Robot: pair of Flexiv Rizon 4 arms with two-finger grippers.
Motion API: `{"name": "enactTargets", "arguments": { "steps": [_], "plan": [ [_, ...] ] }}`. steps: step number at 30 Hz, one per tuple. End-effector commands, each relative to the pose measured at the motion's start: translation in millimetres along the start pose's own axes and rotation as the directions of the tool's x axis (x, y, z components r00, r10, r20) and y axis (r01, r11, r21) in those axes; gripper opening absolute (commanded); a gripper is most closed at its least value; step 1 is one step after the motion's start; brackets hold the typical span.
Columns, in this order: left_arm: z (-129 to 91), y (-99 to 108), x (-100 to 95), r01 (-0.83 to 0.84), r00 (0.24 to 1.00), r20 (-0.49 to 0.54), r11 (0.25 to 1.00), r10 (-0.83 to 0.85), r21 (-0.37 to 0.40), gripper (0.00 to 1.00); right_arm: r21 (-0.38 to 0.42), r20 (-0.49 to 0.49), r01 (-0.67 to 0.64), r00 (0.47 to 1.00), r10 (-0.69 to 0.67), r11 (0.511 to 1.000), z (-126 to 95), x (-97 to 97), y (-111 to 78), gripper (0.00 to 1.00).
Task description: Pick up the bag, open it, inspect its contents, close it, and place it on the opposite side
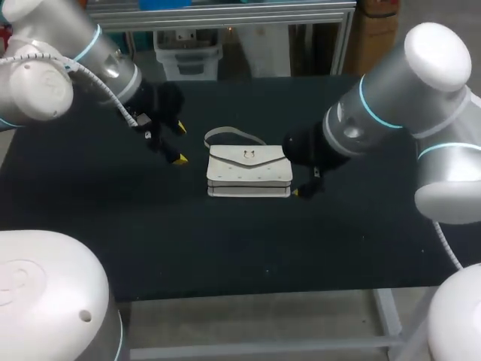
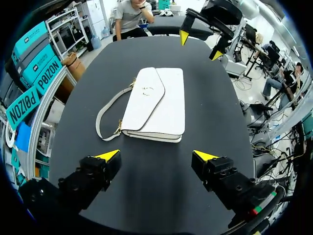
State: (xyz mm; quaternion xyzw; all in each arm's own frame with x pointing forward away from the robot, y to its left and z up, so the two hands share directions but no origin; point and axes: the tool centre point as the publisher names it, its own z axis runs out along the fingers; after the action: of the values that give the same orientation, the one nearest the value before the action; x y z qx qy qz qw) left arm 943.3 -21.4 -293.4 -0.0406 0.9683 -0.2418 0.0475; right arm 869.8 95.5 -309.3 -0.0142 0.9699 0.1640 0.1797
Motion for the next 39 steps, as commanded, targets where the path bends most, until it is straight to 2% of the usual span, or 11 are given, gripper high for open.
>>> {"name": "enactTargets", "arguments": {
  "steps": [1,7,11,13,14,21,25,30,39],
  "plan": [
    [-1,-2,-7.2,0.003,1.000,-0.019,1.000,-0.003,-0.006,1.00,0.014,0.054,0.002,0.999,-0.002,1.000,11,6.9,2.2,1.00],
    [-1,-2,-7.2,0.003,1.000,-0.019,1.000,-0.003,-0.006,1.00,0.079,0.072,0.033,0.997,-0.038,0.996,23,11.7,3.5,1.00],
    [13,-4,-8.8,-0.111,0.992,-0.063,0.994,0.111,-0.003,1.00,0.097,0.080,0.086,0.992,-0.094,0.992,31,12.1,4.2,1.00],
    [18,-6,-10.7,-0.177,0.981,-0.076,0.984,0.177,0.004,1.00,0.106,0.096,0.108,0.988,-0.118,0.988,34,10.9,4.3,1.00],
    [21,-7,-13.8,-0.152,0.985,-0.079,0.988,0.151,-0.005,1.00,0.113,0.107,0.117,0.986,-0.129,0.987,35,9.1,3.9,1.00],
    [24,-14,-16.7,-0.248,0.963,-0.106,0.969,0.247,0.003,1.00,0.177,0.135,0.122,0.980,-0.147,0.977,43,-0.6,2.1,1.00],
    [23,-19,-17.1,-0.302,0.949,-0.089,0.953,0.303,0.030,1.00,0.185,0.151,0.115,0.978,-0.144,0.976,46,-2.5,3.6,1.00],
    [21,-19,-15.7,-0.326,0.939,-0.076,0.939,0.335,0.106,1.00,0.209,0.175,0.115,0.973,-0.153,0.971,53,-2.9,5.8,1.00],
    [25,-17,-13.5,-0.366,0.921,-0.085,0.919,0.380,0.145,1.00,0.238,0.233,0.109,0.958,-0.166,0.965,64,-5.9,7.7,1.00]
  ]
}}
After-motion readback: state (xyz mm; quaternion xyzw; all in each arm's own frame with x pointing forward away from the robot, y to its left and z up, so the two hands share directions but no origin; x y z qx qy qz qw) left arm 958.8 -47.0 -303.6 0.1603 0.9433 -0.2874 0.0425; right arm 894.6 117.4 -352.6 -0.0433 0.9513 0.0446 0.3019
